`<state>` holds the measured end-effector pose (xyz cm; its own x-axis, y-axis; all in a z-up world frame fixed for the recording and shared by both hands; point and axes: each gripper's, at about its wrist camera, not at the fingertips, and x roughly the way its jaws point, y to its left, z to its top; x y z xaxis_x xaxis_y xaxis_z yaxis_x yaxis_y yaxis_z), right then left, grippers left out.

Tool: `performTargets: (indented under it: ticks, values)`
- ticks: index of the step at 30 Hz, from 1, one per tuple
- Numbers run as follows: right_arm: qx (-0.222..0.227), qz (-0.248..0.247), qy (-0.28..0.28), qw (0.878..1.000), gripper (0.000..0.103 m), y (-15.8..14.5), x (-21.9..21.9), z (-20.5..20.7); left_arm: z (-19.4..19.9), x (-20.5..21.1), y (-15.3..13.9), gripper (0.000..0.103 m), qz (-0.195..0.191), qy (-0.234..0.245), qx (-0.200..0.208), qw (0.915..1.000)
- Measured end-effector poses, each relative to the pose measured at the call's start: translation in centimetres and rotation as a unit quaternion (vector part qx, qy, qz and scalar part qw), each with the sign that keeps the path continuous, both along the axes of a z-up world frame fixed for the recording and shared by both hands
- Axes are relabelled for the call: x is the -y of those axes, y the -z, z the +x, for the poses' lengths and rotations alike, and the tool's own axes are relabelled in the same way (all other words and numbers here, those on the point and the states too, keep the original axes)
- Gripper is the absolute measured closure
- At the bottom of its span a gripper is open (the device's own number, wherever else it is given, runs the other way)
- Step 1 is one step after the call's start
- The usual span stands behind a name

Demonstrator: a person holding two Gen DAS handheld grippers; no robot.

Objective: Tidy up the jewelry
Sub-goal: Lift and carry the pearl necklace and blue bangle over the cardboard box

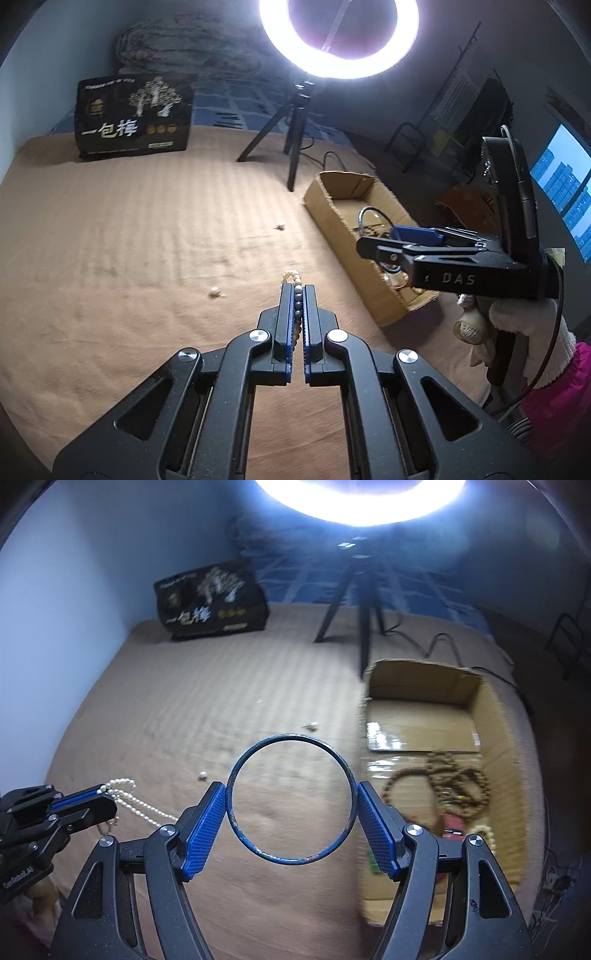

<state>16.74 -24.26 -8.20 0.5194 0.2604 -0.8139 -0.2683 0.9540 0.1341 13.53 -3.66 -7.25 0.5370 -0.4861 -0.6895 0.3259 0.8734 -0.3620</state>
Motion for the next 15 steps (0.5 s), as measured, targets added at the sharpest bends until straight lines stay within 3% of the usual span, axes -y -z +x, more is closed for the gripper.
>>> performTargets:
  ticks: [15]
  values:
    - [0.014, 0.01, 0.08, 0.997, 0.032, -1.3, 9.6, -0.7, 0.4, 8.2, -2.3, 0.102, -0.023, 0.055, 0.017, 0.9981]
